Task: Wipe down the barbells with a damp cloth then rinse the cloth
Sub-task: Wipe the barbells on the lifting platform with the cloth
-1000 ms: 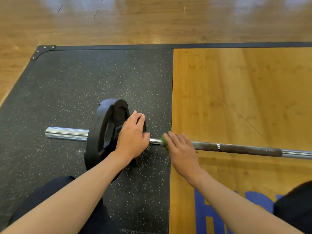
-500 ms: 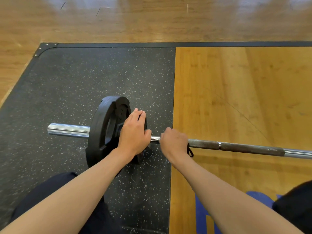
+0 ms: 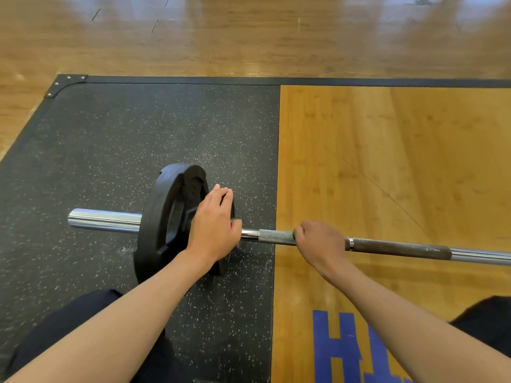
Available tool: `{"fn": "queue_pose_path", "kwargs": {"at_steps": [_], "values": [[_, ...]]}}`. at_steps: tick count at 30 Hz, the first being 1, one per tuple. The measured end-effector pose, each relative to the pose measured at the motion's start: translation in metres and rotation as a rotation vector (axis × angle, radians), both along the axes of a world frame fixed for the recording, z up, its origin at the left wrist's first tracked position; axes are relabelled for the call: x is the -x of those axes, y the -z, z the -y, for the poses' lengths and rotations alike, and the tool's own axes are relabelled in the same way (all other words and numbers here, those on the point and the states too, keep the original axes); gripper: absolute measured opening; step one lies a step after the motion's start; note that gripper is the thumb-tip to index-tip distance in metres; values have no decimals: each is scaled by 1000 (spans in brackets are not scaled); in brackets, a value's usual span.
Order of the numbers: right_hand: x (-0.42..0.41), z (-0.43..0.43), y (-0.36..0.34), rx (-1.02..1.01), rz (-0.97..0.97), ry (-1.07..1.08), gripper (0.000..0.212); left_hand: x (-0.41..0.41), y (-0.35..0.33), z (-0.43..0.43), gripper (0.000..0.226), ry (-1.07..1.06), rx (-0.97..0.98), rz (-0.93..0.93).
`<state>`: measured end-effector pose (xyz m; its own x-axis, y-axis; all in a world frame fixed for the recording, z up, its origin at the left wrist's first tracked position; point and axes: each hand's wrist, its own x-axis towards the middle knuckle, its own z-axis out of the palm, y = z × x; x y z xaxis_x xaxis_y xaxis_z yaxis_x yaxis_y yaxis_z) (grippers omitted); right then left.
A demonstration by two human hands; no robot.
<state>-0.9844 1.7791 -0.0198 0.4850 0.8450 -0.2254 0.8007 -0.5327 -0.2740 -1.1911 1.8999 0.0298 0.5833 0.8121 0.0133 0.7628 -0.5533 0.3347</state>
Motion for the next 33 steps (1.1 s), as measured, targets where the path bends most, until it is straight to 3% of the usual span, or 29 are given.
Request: {"fn": "queue_pose_path", "kwargs": {"at_steps": [2,5,7,11,13,16,20,25,29,33], "values": [[11,-30,-5,166,-72,46,38,0,0,0,63,-1,-6,0],[46,-53,-9,157,-20,-29,40,0,-1,0,64,6,-10,-11],[66,-47,-3,51,78,-144,32,1,-1,1,65,8,-21,-19],[54,0,27,-367,169,-291,22,2,-2,3,64,16,-18,-29],[27,26,41,-420,238,-363,25,2,-2,3,64,15,-16,-31],[4,47,41,-415,278,-256,29,1,-1,1,64,10,-15,-35],[37,8,26,-414,211,-24,32,-3,-1,-1,65,13,-28,-34],[96,-31,27,-416,131,-154,7,-1,1,1,64,21,-107,-101],[86,-17,38,-428,135,-399,44,0,-3,-2,74,64,-208,-253],[48,8,37,-431,217,-438,48,-11,-11,23,82,158,-284,-344]]}}
